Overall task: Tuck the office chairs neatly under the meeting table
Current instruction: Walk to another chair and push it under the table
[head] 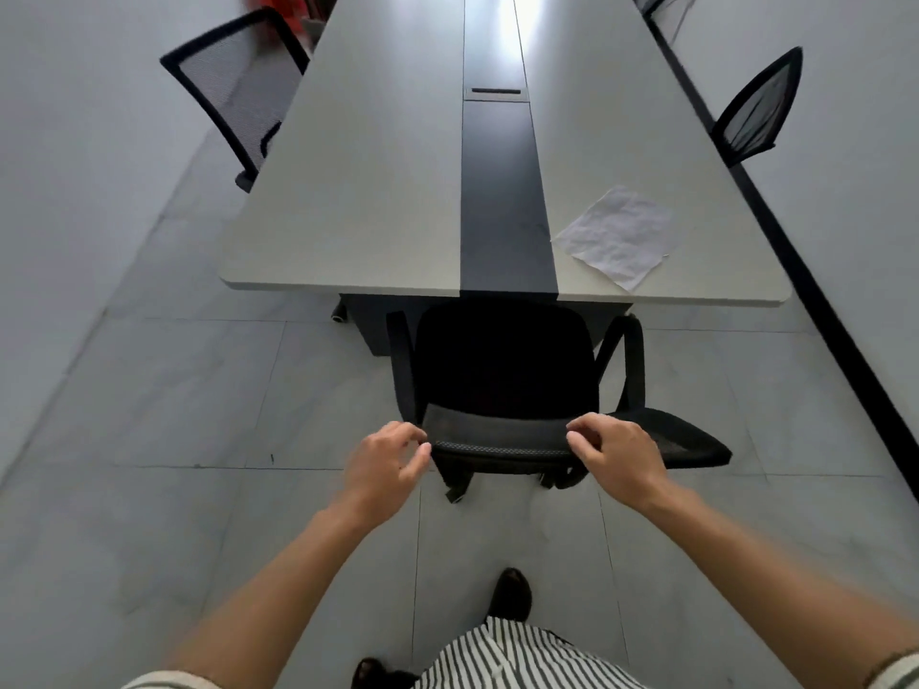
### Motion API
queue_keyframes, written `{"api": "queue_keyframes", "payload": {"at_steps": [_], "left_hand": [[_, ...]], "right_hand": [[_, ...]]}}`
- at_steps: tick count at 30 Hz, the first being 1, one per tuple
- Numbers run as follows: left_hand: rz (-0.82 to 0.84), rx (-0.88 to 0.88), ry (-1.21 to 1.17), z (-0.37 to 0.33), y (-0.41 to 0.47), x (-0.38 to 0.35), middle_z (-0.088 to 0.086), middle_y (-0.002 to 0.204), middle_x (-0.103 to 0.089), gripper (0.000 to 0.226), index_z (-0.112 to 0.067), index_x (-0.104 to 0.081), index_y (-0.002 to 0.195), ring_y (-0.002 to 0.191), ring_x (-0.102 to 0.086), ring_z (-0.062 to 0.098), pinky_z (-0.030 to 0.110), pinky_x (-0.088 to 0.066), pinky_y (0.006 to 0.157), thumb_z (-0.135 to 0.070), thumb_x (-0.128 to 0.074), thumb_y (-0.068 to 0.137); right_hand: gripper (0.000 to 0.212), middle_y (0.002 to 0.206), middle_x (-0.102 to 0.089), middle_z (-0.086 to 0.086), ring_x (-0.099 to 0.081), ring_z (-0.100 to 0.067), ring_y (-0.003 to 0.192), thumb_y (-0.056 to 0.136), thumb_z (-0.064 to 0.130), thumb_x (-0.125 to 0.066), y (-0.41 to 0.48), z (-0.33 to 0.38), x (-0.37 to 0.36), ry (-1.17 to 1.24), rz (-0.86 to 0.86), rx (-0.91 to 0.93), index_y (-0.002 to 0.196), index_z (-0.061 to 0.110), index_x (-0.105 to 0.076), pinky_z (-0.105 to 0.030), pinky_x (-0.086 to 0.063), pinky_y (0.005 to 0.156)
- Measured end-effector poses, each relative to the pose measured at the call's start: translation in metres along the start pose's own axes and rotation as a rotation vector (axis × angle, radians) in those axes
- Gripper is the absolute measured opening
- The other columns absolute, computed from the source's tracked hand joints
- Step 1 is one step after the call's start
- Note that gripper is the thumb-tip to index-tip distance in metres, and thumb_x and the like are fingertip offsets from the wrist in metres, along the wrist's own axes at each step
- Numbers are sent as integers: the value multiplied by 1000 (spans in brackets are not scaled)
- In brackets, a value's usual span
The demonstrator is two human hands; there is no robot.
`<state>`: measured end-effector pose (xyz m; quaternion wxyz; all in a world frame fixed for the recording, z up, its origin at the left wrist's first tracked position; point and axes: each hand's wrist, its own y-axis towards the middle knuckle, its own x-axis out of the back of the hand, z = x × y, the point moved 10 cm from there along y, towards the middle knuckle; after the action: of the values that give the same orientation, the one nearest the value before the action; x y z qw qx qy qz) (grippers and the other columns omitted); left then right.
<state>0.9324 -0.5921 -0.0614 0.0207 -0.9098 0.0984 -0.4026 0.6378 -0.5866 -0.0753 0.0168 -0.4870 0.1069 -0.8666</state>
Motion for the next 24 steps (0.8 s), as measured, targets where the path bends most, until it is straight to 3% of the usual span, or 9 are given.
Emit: {"api": "queue_keyframes", "payload": {"at_steps": [4,7,10,13,17,24], "left_hand": [[-58,197,-218,70,-94,73,-12,78,-71,6,-26,-68,86,75,-64,-2,13,-50,65,-24,-62,86],[-204,458,-384,153,-182,118,-4,75,-74,4,-26,-71,82,74,-70,9,24,-53,68,-25,-67,83],[-350,693,-510,225,-263,148,-2,68,-75,12,-18,-70,79,75,-71,23,33,-53,66,-9,-64,85],[-422,841,-571,270,-318,166,-3,62,-73,11,-11,-70,82,71,-70,24,36,-49,66,-6,-61,86],[-500,890,-673,300,-325,188,2,62,-72,13,-9,-68,80,67,-68,25,32,-47,60,-2,-59,86],[-586,827,-728,347,-236,259,11,79,-73,11,-8,-68,88,76,-69,25,32,-50,65,-6,-57,89]], "right_hand": [[9,77,-71,11,-67,-7,74,87,25,-65,-44,85,-37,365,28,34,92,24,-72,-28,-54,68],[9,77,-73,2,-68,-10,73,88,17,-65,-79,144,-90,521,147,14,89,22,-72,-23,-53,66],[12,77,-74,-3,-69,-11,72,88,12,-63,-108,195,-143,612,269,-6,86,19,-73,-23,-51,62],[12,78,-76,-3,-71,-13,72,88,9,-63,-119,237,-179,644,351,-14,86,16,-73,-23,-52,62],[11,79,-76,-4,-72,-13,72,88,9,-63,-105,282,-203,647,390,1,87,14,-73,-20,-52,60],[11,79,-76,-1,-72,-15,74,88,12,-64,-7,362,-249,580,432,42,85,18,-73,-27,-50,66]]}}
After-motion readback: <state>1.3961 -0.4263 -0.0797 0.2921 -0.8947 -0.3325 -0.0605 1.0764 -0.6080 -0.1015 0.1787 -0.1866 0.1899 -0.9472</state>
